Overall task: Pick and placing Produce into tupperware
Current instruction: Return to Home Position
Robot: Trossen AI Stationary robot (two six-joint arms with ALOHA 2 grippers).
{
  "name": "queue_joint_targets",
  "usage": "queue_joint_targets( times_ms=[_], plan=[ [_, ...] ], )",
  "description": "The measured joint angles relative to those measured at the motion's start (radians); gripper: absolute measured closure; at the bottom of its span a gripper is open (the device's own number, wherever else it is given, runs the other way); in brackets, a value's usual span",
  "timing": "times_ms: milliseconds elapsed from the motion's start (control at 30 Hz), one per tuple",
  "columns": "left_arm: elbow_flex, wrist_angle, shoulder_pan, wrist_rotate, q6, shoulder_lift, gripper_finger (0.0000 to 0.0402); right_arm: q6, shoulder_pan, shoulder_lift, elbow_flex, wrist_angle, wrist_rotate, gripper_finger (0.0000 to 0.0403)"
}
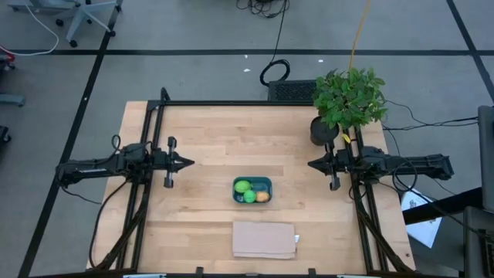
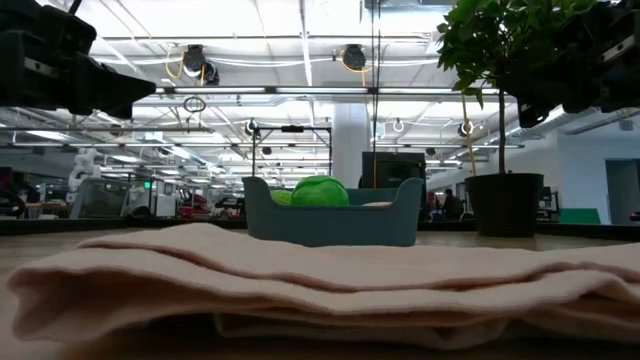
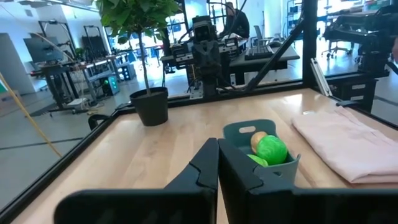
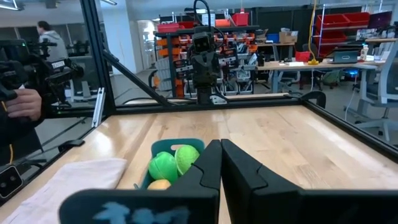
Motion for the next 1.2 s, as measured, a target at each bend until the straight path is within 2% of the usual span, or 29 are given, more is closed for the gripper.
queue_joint_targets(
  times_ms=[233, 533, 1200],
  plan=[
    [0.000, -0.001, 0.000, -0.004, -0.005, 0.000, 0.0400, -0.004, 0.000, 0.000, 0.000, 0.000, 0.002, 0.0403],
    [0.000, -0.001, 0.000, -0.004, -0.004, 0.000, 0.0377, -0.004, 0.000, 0.000, 0.000, -0.002, 0.003, 0.0403],
    [0.001, -0.002, 0.000, -0.005, -0.003, 0.000, 0.0376, -0.004, 0.000, 0.000, 0.000, -0.002, 0.003, 0.0403]
  ],
)
